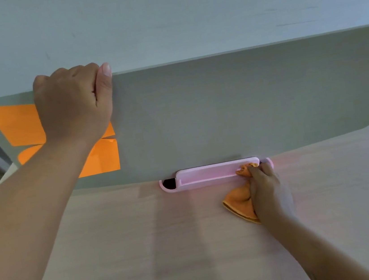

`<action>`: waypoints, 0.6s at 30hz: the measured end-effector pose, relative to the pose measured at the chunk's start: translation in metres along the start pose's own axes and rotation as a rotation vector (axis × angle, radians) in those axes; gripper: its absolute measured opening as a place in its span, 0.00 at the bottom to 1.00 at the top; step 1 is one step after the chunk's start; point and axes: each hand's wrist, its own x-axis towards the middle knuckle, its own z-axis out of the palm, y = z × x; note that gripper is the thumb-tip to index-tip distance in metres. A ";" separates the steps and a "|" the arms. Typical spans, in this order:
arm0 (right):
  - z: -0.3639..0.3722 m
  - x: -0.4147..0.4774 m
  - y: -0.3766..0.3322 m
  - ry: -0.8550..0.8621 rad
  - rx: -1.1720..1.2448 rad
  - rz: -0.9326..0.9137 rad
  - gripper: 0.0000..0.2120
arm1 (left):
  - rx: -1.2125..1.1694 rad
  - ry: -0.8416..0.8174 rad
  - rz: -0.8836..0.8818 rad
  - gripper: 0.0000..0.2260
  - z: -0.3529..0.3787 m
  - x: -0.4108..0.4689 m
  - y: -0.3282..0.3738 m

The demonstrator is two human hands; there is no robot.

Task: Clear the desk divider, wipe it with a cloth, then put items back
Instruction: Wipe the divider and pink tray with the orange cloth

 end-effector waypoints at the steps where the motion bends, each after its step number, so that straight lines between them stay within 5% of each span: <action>1: 0.000 0.000 -0.007 -0.027 -0.016 -0.042 0.11 | 0.002 0.001 -0.005 0.22 0.000 0.000 0.002; 8: 0.000 0.008 -0.029 -0.290 -0.151 -0.140 0.20 | -0.030 -0.062 -0.002 0.23 -0.001 0.013 0.044; 12: -0.019 0.026 -0.009 -0.316 -0.275 -0.227 0.17 | 0.003 0.035 -0.012 0.24 0.013 0.016 0.072; 18: -0.001 -0.010 -0.010 -0.297 -0.038 -0.194 0.12 | 0.029 0.112 0.029 0.24 0.023 0.015 0.064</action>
